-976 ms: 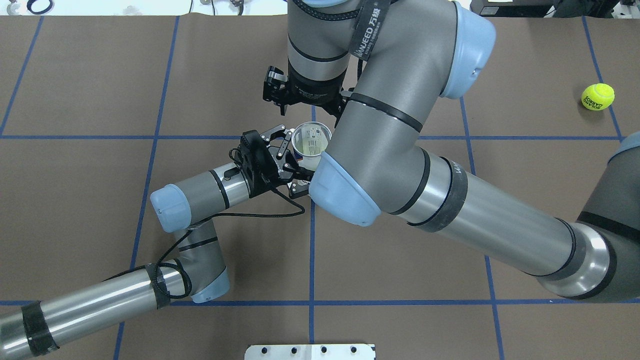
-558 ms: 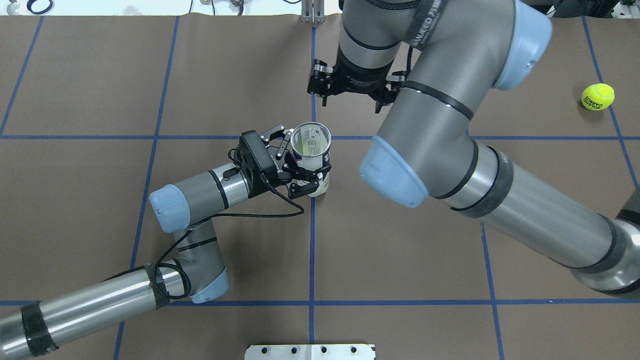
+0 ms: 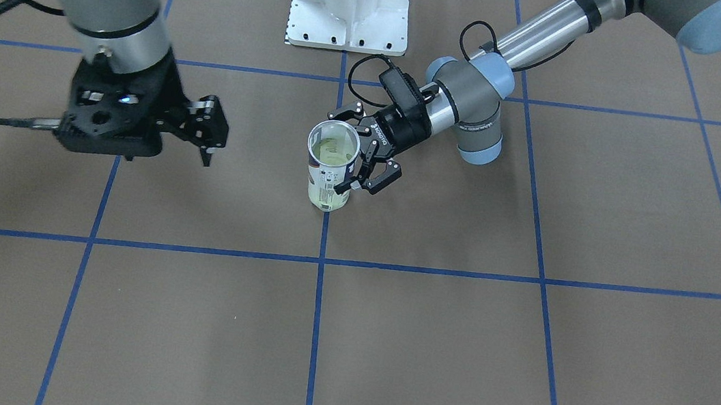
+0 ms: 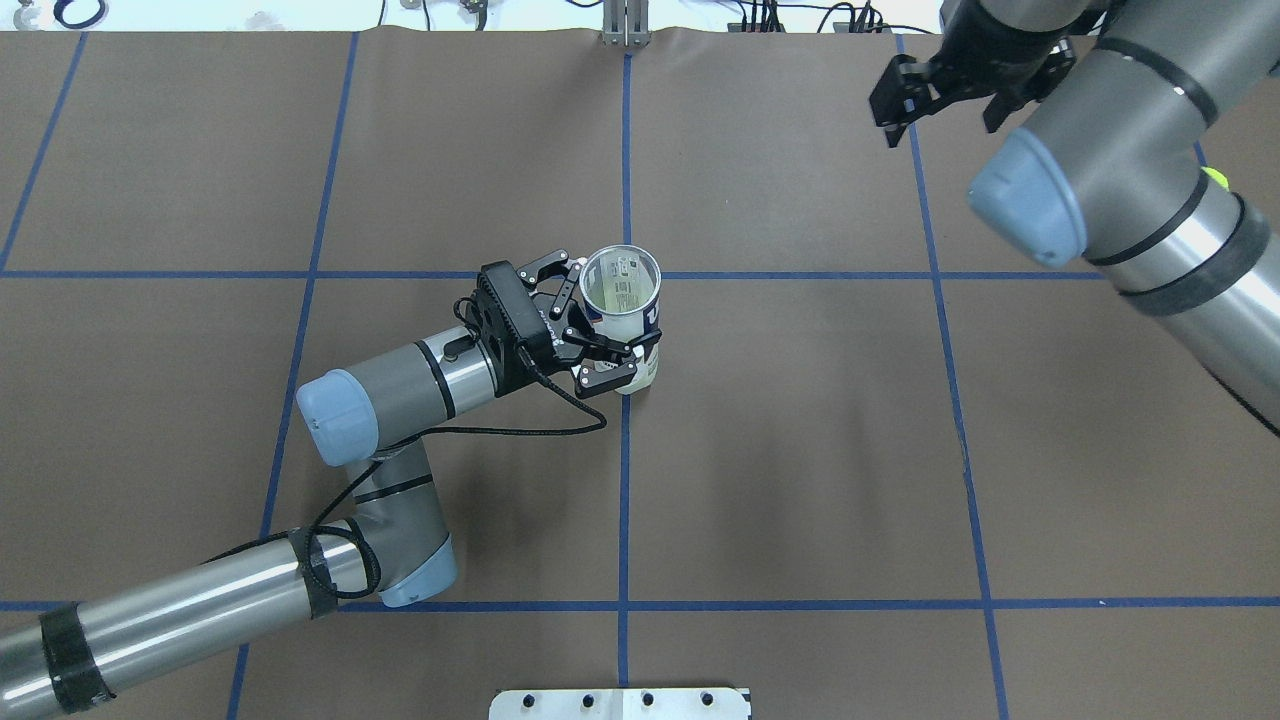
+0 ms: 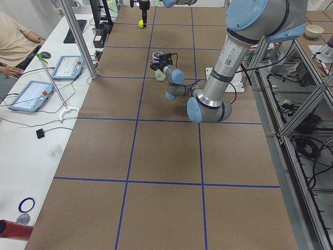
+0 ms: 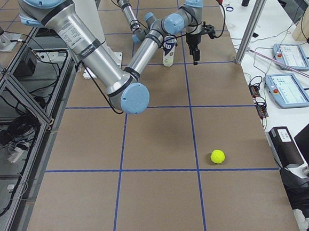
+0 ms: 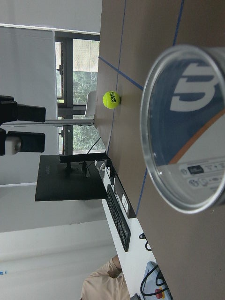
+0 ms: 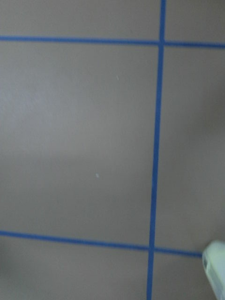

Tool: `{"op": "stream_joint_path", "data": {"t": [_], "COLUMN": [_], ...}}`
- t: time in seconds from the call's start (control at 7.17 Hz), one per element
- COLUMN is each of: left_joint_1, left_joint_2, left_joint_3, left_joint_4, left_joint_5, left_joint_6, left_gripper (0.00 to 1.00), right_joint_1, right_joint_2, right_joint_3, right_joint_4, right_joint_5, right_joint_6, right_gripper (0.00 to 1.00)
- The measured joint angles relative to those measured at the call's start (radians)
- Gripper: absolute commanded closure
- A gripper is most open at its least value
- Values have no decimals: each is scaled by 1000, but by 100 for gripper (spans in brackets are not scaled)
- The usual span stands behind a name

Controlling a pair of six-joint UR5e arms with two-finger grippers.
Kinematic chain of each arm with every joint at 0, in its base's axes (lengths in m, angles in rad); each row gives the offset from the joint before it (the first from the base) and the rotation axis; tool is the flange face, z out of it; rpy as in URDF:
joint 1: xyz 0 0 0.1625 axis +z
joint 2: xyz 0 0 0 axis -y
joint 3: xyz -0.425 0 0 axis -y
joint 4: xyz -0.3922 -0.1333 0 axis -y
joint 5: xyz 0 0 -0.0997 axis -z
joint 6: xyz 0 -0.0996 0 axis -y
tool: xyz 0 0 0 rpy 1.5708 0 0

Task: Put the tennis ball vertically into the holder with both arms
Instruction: 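Move the right gripper back to the second tennis ball and grasp it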

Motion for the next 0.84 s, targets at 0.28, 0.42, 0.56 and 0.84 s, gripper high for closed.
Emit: {"op": "stream_joint_path", "data": {"t": [0.28,0.42,0.56,0.84], "left_joint_1": [0,1,1,1], "left_joint_2": [1,1,1,0], "left_joint_3": [0,0,0,0], "left_joint_4": [-9,-11,-12,-12], "left_joint_5": [0,0,0,0], "left_joint_6": [0,0,0,0], "left_gripper": [1,1,1,1], "right_joint_1": [124,180,220,251], "right_joint_2": [-61,-90,-104,-115], "right_joint_3": [-186,-350,-501,-663], "right_joint_4": [154,351,513,623], "right_joint_5": [40,73,93,87], "right_joint_6": [-232,-307,-374,-480], "right_gripper": [0,0,0,0]}}
